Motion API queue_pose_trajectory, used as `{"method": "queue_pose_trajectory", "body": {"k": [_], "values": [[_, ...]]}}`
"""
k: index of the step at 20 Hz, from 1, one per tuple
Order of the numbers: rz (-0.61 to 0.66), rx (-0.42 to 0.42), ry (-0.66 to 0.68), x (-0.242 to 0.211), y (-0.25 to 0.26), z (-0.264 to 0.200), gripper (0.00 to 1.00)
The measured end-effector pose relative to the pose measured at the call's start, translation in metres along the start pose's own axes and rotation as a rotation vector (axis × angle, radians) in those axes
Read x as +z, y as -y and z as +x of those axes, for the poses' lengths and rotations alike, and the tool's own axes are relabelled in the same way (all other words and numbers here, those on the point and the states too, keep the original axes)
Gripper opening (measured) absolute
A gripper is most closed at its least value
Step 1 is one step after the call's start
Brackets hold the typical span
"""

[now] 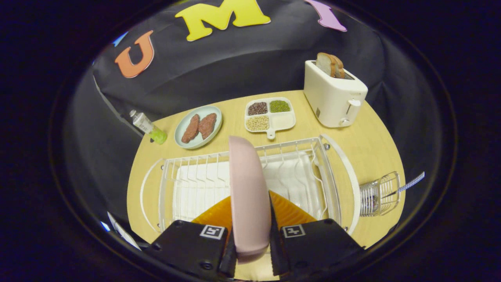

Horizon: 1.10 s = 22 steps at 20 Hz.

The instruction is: Take the plate from the dish rack, then take the spoon from the basket and place it into the plate.

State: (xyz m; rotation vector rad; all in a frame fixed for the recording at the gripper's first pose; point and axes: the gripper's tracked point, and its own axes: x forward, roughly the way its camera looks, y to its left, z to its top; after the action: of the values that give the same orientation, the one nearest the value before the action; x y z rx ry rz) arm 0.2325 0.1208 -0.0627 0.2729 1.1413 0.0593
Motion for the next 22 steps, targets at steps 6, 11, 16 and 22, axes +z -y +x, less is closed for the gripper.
{"method": "queue_pose_trajectory", "body": {"k": [6, 11, 16, 22], "values": [[-0.021, -0.127, 0.044, 0.013, 0.004, -0.023, 0.36], [-0.070, -0.207, 0.070, 0.017, 0.004, -0.044, 0.36], [-0.089, -0.107, 0.118, 0.002, -0.004, -0.084, 0.33], [-0.023, 0.117, 0.150, -0.074, 0.020, -0.119, 0.33]]}}
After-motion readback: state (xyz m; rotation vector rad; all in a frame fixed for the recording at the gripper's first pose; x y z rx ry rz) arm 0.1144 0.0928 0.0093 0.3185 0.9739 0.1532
